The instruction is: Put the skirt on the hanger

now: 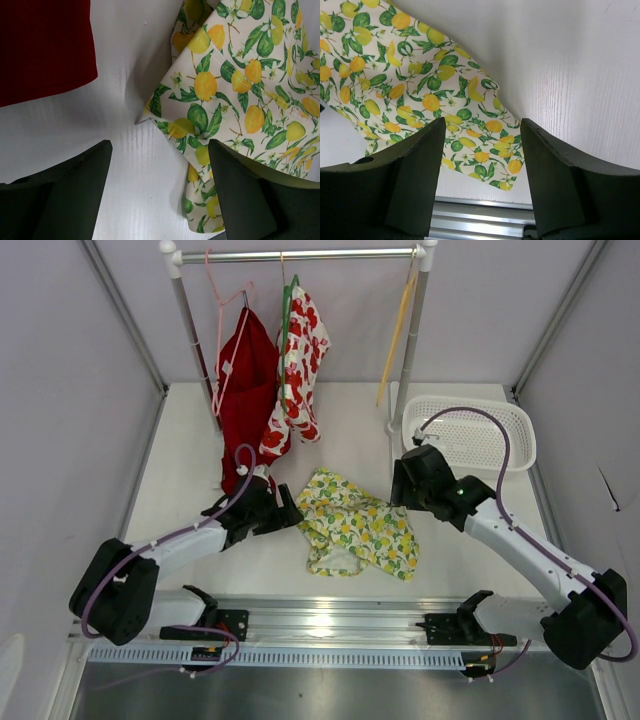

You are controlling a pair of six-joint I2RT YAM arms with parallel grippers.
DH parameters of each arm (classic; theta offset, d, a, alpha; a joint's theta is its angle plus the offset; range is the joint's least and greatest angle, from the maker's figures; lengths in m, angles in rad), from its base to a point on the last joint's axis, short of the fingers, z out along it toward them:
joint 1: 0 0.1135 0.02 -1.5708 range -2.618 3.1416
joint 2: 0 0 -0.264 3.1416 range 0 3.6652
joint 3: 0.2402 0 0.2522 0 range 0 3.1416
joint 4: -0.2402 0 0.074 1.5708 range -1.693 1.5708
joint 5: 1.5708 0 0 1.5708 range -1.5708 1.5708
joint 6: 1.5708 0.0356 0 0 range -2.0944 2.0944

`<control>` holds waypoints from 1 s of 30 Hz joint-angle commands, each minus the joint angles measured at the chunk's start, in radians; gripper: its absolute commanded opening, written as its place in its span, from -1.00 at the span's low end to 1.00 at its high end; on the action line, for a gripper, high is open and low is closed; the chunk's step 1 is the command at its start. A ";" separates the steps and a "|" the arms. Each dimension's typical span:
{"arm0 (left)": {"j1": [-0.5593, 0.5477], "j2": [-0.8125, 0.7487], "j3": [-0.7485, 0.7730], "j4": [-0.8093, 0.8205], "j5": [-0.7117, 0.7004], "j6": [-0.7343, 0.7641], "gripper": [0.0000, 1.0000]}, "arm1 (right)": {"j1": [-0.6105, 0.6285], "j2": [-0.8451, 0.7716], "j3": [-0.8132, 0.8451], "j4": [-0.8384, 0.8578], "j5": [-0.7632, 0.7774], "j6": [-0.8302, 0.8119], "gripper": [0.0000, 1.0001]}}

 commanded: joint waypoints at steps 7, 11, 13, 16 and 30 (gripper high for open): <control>-0.031 0.073 0.048 0.176 -0.032 -0.171 0.63 | -0.004 -0.022 -0.031 0.036 -0.035 -0.033 0.34; -0.037 0.085 0.040 0.210 -0.043 -0.249 0.52 | -0.018 -0.015 -0.042 0.044 -0.045 -0.047 0.34; -0.042 0.102 0.046 0.212 -0.047 -0.260 0.43 | -0.023 -0.015 -0.046 0.048 -0.053 -0.052 0.34; -0.056 0.136 0.062 0.210 -0.049 -0.280 0.26 | -0.039 -0.020 -0.049 0.053 -0.070 -0.060 0.34; -0.097 0.180 0.175 0.106 -0.133 -0.259 -0.52 | -0.090 -0.006 -0.051 0.100 -0.133 -0.084 0.30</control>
